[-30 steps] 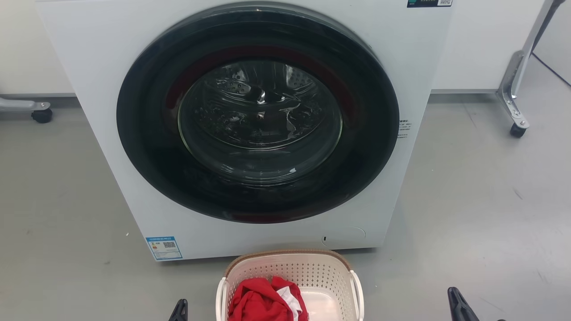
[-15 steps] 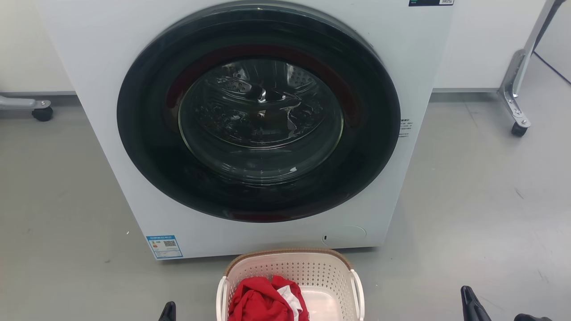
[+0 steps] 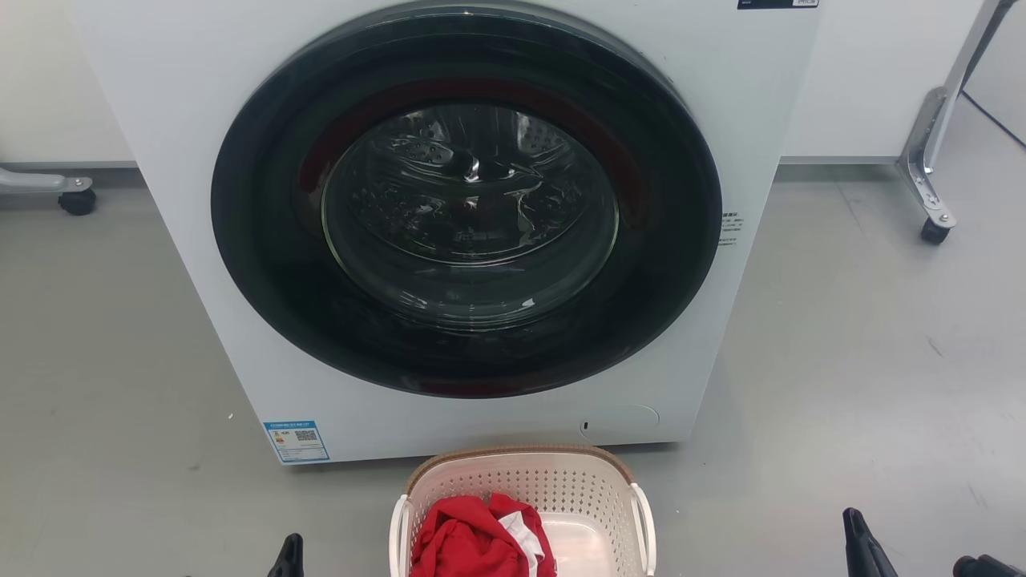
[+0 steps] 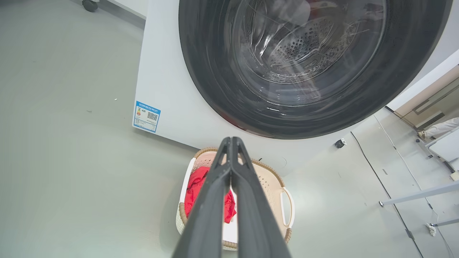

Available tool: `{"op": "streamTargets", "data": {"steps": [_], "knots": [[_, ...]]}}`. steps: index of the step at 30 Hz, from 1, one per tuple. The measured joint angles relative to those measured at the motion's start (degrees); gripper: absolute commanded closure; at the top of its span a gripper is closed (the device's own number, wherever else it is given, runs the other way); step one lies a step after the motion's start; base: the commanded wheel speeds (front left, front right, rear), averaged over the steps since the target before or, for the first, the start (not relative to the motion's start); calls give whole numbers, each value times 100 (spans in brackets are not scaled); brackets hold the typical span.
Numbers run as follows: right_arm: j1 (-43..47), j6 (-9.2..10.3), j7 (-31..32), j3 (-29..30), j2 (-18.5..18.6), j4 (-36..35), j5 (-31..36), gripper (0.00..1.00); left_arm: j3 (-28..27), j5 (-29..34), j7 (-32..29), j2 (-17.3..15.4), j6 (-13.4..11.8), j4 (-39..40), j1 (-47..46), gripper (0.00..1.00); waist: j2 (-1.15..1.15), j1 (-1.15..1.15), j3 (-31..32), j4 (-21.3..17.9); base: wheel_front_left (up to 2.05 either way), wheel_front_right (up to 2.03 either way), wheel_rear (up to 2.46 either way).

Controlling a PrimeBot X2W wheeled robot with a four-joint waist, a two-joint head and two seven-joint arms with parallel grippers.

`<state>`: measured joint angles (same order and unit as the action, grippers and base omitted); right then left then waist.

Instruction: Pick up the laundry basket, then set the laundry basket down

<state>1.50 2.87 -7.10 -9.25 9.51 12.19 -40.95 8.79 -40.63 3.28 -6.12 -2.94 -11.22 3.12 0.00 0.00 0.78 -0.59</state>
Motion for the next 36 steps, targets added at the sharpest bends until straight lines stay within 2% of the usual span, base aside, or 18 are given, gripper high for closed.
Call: {"op": "streamTargets", "data": {"steps": [36], "knots": [[-342, -502, 712, 884, -359, 269, -2622, 100, -728, -2666, -527, 190, 505, -296, -400, 100, 0, 0, -46, 31, 0, 0, 0]]}}
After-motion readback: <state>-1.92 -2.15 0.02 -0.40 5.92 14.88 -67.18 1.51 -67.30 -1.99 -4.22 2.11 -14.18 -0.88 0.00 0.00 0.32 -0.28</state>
